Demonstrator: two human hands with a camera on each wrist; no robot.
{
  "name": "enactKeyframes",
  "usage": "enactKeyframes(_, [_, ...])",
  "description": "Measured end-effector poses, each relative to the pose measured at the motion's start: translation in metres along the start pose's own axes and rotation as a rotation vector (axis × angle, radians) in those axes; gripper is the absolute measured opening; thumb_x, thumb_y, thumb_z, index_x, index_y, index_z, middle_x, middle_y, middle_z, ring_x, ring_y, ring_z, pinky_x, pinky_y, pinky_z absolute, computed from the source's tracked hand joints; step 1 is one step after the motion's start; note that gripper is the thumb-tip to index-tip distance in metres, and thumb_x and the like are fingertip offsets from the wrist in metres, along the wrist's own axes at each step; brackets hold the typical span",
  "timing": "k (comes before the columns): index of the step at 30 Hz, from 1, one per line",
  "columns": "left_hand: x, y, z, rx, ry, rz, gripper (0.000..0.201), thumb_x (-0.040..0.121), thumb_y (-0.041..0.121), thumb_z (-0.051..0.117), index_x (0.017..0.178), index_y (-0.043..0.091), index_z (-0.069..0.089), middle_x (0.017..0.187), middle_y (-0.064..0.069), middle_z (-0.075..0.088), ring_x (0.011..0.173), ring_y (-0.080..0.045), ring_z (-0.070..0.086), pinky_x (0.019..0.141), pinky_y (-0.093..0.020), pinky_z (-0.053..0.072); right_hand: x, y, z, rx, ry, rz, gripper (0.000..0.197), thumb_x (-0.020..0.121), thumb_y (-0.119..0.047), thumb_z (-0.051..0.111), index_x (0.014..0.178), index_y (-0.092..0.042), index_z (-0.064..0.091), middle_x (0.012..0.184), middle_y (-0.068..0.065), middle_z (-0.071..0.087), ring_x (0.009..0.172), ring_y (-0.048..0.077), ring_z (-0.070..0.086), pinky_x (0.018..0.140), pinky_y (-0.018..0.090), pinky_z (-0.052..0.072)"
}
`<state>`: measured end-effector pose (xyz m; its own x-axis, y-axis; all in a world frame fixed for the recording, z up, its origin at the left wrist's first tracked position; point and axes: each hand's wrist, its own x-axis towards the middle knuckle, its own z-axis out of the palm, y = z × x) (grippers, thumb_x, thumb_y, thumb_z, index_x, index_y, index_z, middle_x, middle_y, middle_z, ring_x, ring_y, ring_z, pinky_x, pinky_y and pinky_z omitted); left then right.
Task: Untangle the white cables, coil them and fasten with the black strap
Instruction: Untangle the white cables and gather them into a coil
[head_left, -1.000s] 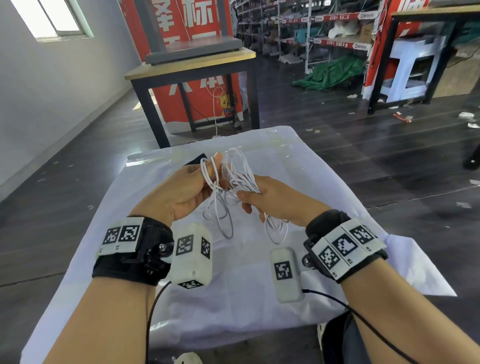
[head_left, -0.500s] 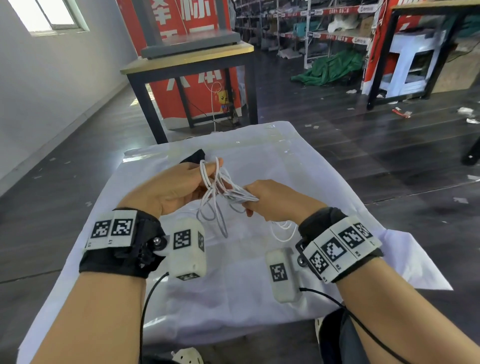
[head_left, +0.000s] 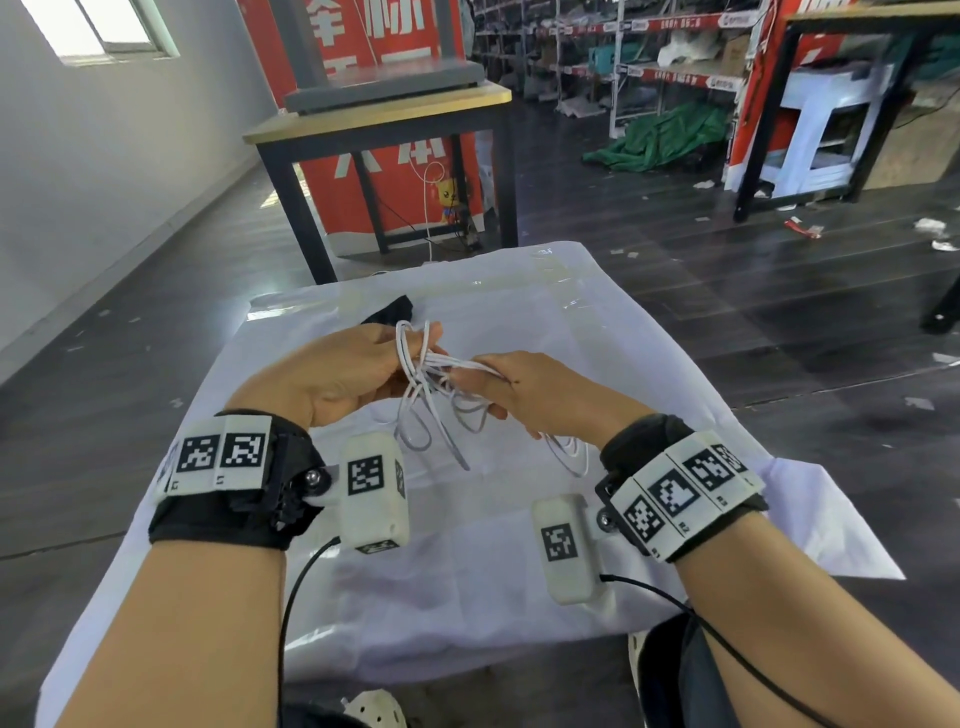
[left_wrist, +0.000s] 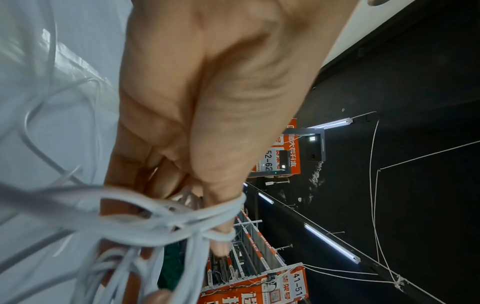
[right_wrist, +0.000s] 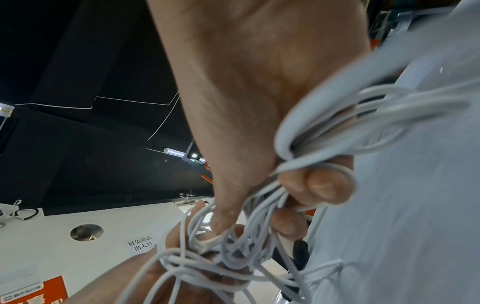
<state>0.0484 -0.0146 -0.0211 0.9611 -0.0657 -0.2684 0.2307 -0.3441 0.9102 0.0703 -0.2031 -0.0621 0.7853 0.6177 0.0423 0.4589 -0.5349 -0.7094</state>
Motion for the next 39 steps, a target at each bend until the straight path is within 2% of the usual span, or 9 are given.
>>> enactKeyframes(5, [-0.007, 0.002, 0.003, 0.381, -0.145, 0.079, 0.017, 0.092, 0.014, 0.06, 0.105, 0.014, 0.07, 0.103, 0.002, 0.072, 0.096, -0.005, 0.064, 0.089, -0.014, 0.045, -0.001, 0.005, -0.004, -0.067, -0.031, 0.064, 0.036, 0.098, -0.042, 0.044, 0.105, -0.014, 0.066, 0.068, -0.002, 0.052, 0.044, 0.005, 0.045, 0.037, 0.009, 0.03])
enactKeyframes(8, [-0.004, 0.005, 0.014, 0.509, -0.093, 0.117, 0.025, 0.088, 0.007, 0.064, 0.105, 0.025, 0.071, 0.099, 0.01, 0.072, 0.092, 0.001, 0.064, 0.078, -0.006, 0.044, -0.001, 0.004, -0.001, -0.14, -0.053, 0.086, 0.037, 0.097, -0.043, 0.047, 0.079, -0.015, 0.062, 0.07, 0.004, 0.053, 0.048, 0.012, 0.04, 0.044, 0.018, 0.031])
enactKeyframes(14, [-0.001, 0.009, 0.021, 0.422, -0.002, 0.225, 0.026, 0.092, 0.018, 0.061, 0.117, 0.023, 0.067, 0.108, 0.013, 0.068, 0.098, 0.006, 0.061, 0.085, -0.008, 0.045, 0.002, 0.007, -0.004, -0.039, 0.08, 0.155, 0.053, 0.092, -0.048, 0.052, 0.08, 0.003, 0.06, 0.08, 0.019, 0.063, 0.051, 0.017, 0.048, 0.049, 0.026, 0.034])
enactKeyframes(17, [-0.003, 0.01, 0.023, 0.541, -0.041, 0.199, 0.024, 0.091, 0.03, 0.061, 0.112, 0.025, 0.07, 0.104, 0.006, 0.072, 0.099, -0.009, 0.064, 0.095, -0.023, 0.046, 0.0, 0.008, -0.009, 0.082, 0.128, 0.157, 0.048, 0.094, -0.042, 0.052, 0.063, -0.005, 0.052, 0.068, 0.01, 0.058, 0.037, 0.008, 0.042, 0.039, 0.017, 0.033])
enactKeyframes(19, [-0.005, 0.01, 0.024, 0.625, -0.064, 0.181, 0.018, 0.089, 0.029, 0.064, 0.104, 0.021, 0.072, 0.101, -0.004, 0.073, 0.096, -0.021, 0.065, 0.093, -0.03, 0.048, -0.001, 0.008, -0.009, 0.117, 0.129, 0.157, 0.046, 0.096, -0.037, 0.05, 0.07, -0.001, 0.061, 0.067, 0.01, 0.056, 0.037, 0.01, 0.04, 0.037, 0.014, 0.033])
enactKeyframes(24, [-0.008, 0.014, 0.026, 0.632, -0.076, 0.175, 0.008, 0.086, 0.029, 0.068, 0.092, 0.024, 0.072, 0.093, -0.004, 0.073, 0.08, -0.015, 0.06, 0.083, -0.026, 0.047, 0.001, 0.009, -0.005, 0.243, 0.138, 0.171, 0.041, 0.096, -0.03, 0.051, 0.089, 0.007, 0.069, 0.075, 0.017, 0.06, 0.055, 0.02, 0.045, 0.04, 0.017, 0.037])
enactKeyframes(28, [-0.009, 0.014, 0.026, 0.627, -0.112, 0.172, 0.01, 0.088, 0.023, 0.068, 0.097, 0.023, 0.071, 0.098, -0.002, 0.073, 0.094, -0.019, 0.065, 0.09, -0.026, 0.049, 0.001, 0.006, -0.004, 0.317, 0.136, 0.195, 0.037, 0.096, -0.023, 0.05, 0.084, 0.008, 0.065, 0.067, 0.01, 0.053, 0.046, 0.014, 0.038, 0.039, 0.018, 0.035])
enactKeyframes(33, [-0.007, 0.012, 0.023, 0.565, -0.153, 0.185, 0.016, 0.087, 0.015, 0.068, 0.103, 0.019, 0.069, 0.091, 0.001, 0.07, 0.077, -0.005, 0.06, 0.079, -0.016, 0.048, 0.001, 0.006, -0.001, 0.467, 0.119, 0.201, 0.029, 0.096, -0.025, 0.053, 0.077, -0.005, 0.062, 0.069, 0.008, 0.053, 0.045, 0.011, 0.037, 0.042, 0.019, 0.034])
enactKeyframes(39, [-0.004, 0.009, 0.026, 0.502, -0.2, 0.233, 0.034, 0.089, 0.014, 0.065, 0.121, 0.026, 0.061, 0.115, 0.011, 0.067, 0.107, -0.001, 0.06, 0.094, -0.016, 0.046, 0.005, 0.007, -0.002, 0.582, 0.146, 0.192, 0.027, 0.097, -0.022, 0.05, 0.074, -0.012, 0.06, 0.068, 0.004, 0.05, 0.04, 0.007, 0.036, 0.045, 0.021, 0.037])
